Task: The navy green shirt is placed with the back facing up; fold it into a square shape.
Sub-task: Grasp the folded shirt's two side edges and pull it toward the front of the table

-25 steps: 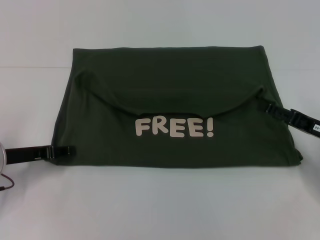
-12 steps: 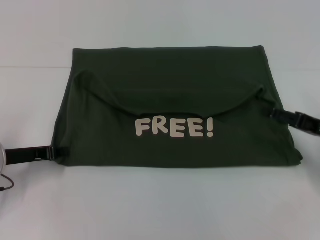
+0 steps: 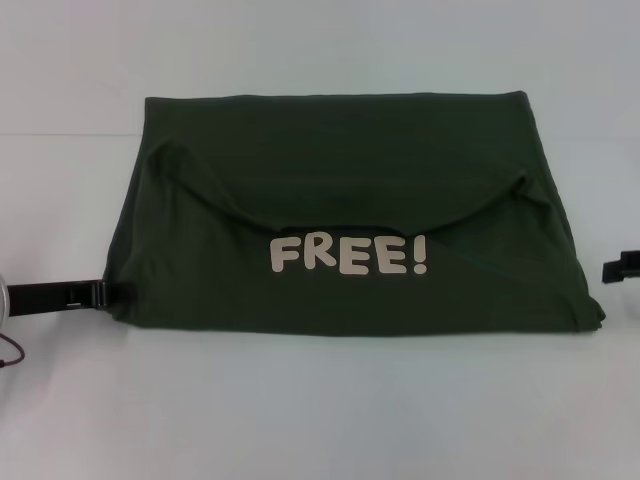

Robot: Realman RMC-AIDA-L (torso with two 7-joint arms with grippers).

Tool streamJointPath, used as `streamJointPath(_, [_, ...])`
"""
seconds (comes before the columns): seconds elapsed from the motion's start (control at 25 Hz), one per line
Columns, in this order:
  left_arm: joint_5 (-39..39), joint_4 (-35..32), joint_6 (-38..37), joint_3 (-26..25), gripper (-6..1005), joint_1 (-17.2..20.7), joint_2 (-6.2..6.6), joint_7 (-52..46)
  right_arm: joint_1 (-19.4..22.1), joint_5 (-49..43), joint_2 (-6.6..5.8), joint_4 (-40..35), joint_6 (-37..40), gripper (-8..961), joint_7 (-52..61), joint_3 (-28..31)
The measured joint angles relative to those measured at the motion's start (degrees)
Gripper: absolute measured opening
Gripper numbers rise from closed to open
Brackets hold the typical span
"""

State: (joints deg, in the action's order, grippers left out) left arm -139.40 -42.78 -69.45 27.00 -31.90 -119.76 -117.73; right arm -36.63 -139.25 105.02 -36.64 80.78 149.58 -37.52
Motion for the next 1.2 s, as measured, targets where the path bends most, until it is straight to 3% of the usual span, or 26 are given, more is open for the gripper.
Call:
streamJointPath(0.2, [0.0,-0.1,-0.1,0.0,16,-0.6,0.32,0.0,-3.6,-5.9,1.63,1.0,0.1,914,0.9,-0.7])
streamJointPath(0.48, [0.0,-0.2,-0.7,0.0,16,-1.0,0.44,0.0,-5.5,-6.5,3.46,1.0,-1.5,914,0.6,-1.5])
streamJointPath(1.0, [0.0,0.0,-0.8,0.0,16,-0.6,0.21,0.0,-5.7,-6.7,5.29,1.0,-5.3,915,-0.4,-3.5])
streamJointPath(1.2, [0.0,0.1,-1.0,0.0,16,-0.5,0.14,0.0,-5.7,-6.7,5.41,1.0,-5.4,915,-0.7,-4.3])
